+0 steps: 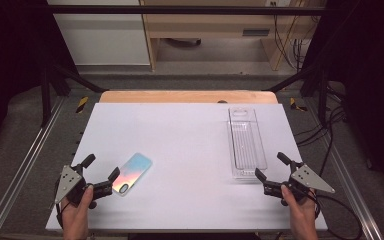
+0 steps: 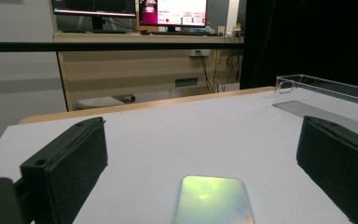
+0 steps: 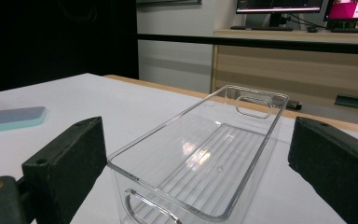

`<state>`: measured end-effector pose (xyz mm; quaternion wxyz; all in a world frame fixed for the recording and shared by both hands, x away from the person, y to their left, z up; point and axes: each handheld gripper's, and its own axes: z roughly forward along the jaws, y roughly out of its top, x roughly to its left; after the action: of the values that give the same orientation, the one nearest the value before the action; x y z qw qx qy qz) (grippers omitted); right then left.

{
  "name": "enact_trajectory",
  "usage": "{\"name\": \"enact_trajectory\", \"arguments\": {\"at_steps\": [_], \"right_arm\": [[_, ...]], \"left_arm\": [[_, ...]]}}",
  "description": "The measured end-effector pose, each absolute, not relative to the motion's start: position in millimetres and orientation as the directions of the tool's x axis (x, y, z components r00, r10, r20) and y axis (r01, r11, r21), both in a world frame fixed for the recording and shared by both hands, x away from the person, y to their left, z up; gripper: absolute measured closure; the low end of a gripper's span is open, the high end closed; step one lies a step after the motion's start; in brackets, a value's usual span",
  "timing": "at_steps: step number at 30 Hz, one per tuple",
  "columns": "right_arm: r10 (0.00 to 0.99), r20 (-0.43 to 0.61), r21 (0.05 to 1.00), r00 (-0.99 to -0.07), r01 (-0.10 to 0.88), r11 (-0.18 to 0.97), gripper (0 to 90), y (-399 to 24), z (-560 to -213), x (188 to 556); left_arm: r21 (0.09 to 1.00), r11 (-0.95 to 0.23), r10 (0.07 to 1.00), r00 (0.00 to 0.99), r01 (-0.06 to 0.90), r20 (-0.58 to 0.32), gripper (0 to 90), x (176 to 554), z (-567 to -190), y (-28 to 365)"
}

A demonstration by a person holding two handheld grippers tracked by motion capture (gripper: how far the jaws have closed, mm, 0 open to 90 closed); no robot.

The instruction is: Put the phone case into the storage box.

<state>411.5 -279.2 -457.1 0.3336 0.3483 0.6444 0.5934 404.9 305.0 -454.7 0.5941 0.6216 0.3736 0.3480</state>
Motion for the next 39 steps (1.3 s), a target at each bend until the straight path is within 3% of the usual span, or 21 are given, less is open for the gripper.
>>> {"name": "enact_trajectory", "arguments": {"at_steps": [16,23,34,39], "right_arm": [[0.851,-0.025,0.997,-0.525,0.050,0.061,4.6,-279.2,-456.5,410.2],[0.851,-0.044,0.996,-0.523,0.044,0.079,4.8,-277.2,-456.6,409.9],[0.854,-0.056,0.995,-0.518,0.040,0.089,4.8,-278.0,-456.4,409.4],[0.855,-0.059,0.995,-0.516,0.038,0.092,4.9,-277.6,-456.5,409.5]], "left_arm": [[0.995,-0.033,0.877,0.480,0.094,-0.016,1.9,403.5,-449.7,302.0],[0.984,-0.114,0.870,0.493,0.140,0.030,4.5,413.5,-445.6,290.5],[0.970,-0.157,0.868,0.495,0.188,0.044,15.2,444.8,-434.1,285.7],[0.960,-0.159,0.881,0.473,0.231,0.032,25.2,462.4,-436.9,288.7]]}}
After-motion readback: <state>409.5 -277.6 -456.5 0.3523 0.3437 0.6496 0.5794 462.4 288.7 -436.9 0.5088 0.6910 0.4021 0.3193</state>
